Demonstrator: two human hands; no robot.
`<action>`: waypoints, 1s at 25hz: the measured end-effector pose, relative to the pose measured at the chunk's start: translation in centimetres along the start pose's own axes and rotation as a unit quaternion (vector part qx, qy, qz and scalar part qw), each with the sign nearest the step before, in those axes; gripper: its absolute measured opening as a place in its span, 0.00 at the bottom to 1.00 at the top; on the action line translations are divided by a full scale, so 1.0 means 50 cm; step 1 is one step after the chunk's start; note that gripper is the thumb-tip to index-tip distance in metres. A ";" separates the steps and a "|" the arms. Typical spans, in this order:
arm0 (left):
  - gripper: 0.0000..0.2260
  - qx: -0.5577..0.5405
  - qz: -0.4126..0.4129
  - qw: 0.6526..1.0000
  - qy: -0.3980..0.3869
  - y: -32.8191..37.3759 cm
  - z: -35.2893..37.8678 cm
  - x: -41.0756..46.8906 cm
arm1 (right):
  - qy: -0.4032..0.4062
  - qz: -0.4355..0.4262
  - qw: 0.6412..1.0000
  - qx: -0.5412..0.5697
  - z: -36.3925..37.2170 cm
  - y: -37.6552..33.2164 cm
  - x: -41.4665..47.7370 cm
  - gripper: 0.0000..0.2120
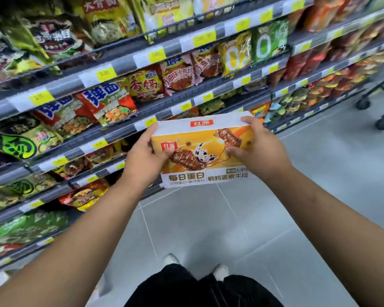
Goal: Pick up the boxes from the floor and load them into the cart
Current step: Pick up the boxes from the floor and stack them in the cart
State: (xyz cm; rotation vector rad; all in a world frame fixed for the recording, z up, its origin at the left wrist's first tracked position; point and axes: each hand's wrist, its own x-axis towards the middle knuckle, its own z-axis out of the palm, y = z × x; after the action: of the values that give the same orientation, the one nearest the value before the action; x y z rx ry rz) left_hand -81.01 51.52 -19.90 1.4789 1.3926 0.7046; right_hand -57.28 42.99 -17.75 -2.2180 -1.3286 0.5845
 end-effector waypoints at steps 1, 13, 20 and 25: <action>0.31 0.002 0.010 1.000 -0.019 0.028 0.041 0.027 | 0.021 0.021 1.000 0.004 -0.030 0.030 0.012 0.35; 0.29 0.089 0.124 0.960 -0.235 0.280 0.547 0.390 | 0.181 0.235 0.954 0.036 -0.255 0.341 0.271 0.35; 0.28 0.122 0.202 0.910 -0.341 0.453 0.852 0.537 | 0.262 0.326 0.907 0.053 -0.403 0.512 0.395 0.36; 0.28 0.134 0.255 0.889 -0.355 0.580 1.109 0.582 | 0.281 0.347 0.893 0.055 -0.556 0.706 0.483 0.38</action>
State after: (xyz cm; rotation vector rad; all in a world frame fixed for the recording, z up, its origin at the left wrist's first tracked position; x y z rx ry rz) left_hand -14.18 68.81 -20.44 2.0810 0.5433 0.2118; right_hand -6.33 44.91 -19.73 -2.4676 -0.1898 0.1944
